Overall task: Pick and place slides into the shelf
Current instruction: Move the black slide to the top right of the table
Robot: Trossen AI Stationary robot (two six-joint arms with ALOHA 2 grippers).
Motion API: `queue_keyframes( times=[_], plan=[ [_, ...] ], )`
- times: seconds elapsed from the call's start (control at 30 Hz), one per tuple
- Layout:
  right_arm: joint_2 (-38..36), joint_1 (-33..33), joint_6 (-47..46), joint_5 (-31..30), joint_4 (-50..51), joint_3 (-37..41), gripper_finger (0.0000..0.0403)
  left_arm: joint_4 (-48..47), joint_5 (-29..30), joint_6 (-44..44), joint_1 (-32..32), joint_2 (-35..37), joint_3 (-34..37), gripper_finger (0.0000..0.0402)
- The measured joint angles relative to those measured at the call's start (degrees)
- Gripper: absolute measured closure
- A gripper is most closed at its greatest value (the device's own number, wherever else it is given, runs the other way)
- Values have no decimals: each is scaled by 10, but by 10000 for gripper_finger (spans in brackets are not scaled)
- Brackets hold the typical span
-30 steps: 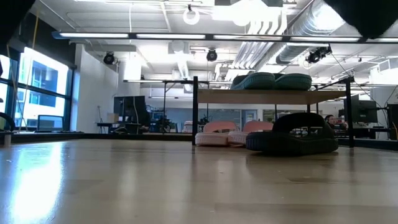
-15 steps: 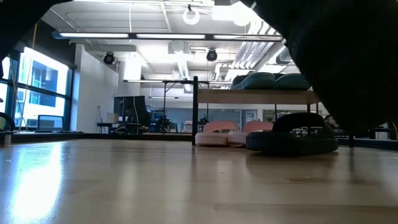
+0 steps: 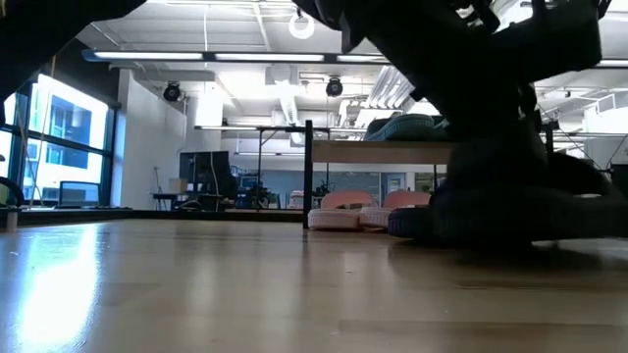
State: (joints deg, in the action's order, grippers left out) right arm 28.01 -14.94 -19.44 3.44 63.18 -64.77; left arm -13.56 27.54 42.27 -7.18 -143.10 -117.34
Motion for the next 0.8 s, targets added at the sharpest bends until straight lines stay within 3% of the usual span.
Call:
queue_keyframes(
  times=[0.33,0.8],
  plan=[
    [0,0,0,0,0,0,401,8,1,38,1,-6,0,396],
    [0,0,0,0,0,0,401,26,-24,26,1,-6,1,311]
  ],
)
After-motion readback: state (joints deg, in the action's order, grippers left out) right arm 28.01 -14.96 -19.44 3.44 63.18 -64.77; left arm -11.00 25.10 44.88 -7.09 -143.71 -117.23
